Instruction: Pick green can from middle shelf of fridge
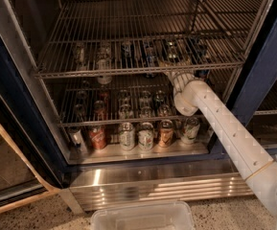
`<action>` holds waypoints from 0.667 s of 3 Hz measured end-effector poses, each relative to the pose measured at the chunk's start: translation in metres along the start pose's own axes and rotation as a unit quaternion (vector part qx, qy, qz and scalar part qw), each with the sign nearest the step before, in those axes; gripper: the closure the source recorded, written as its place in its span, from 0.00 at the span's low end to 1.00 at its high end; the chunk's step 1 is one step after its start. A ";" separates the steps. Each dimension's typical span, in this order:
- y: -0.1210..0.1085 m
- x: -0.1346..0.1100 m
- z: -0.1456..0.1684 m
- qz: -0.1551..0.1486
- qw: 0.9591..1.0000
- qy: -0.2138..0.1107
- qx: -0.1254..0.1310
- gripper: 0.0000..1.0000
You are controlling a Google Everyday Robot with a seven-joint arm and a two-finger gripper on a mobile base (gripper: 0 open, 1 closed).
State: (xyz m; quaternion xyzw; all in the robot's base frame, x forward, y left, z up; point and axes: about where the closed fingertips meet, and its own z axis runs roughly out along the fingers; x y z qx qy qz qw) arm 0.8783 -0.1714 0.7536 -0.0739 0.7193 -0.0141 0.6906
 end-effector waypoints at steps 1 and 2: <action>-0.003 0.000 0.006 -0.002 1.000 0.001 0.003 0.34; -0.003 0.002 0.005 0.002 1.000 0.004 0.001 0.49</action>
Offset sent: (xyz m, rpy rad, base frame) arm 0.0032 -0.0048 -0.0048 0.0159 0.0176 0.0014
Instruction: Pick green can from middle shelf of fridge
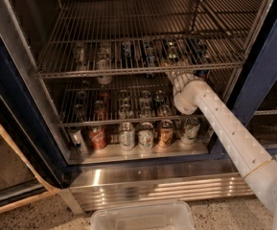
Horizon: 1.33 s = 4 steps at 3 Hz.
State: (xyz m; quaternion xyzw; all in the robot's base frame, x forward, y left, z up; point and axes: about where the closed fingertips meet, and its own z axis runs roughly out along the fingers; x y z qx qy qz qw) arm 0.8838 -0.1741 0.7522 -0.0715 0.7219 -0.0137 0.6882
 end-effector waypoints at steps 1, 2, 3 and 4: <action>0.000 0.000 0.000 0.000 1.000 0.000 0.000 0.73; 0.000 0.000 0.000 0.000 1.000 0.000 0.000 0.96; 0.001 -0.002 -0.010 0.001 1.000 -0.007 0.004 1.00; 0.002 -0.006 -0.028 0.001 1.000 -0.017 0.011 1.00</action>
Offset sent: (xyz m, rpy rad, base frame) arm 0.0000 0.0000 0.0000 0.0000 0.0000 0.0000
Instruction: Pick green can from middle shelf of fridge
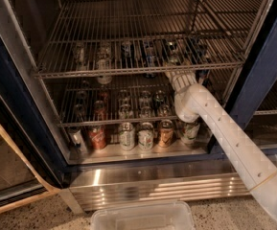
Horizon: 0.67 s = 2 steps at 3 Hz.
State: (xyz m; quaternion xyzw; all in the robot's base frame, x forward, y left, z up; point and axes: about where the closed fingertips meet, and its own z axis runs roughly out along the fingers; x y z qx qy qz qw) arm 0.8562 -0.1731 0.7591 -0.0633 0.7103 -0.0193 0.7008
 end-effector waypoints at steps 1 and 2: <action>0.014 -0.019 -0.049 -0.001 1.000 -0.010 0.000 1.00; 0.014 -0.019 -0.049 -0.001 1.000 -0.010 0.000 1.00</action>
Offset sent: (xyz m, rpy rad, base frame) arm -0.0765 0.0177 0.0281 0.0061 -0.0208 0.0039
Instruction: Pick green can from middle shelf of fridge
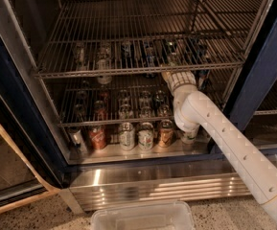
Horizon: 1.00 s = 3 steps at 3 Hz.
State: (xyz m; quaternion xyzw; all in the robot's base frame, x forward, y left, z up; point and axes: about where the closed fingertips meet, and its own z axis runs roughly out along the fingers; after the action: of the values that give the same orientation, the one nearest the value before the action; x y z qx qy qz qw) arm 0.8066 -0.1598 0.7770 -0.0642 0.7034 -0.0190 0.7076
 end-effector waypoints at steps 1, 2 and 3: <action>0.003 -0.001 -0.013 0.001 1.000 0.001 0.001 1.00; 0.007 -0.001 -0.041 0.008 1.000 0.004 0.003 1.00; 0.017 0.002 -0.069 0.014 1.000 0.010 0.000 1.00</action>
Offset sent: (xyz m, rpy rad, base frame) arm -0.0841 0.0121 -0.0052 0.0227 0.0236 -0.0048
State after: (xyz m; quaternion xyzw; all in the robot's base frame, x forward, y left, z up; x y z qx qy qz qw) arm 0.7368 -0.1480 0.7728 -0.0545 0.7114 -0.0098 0.7006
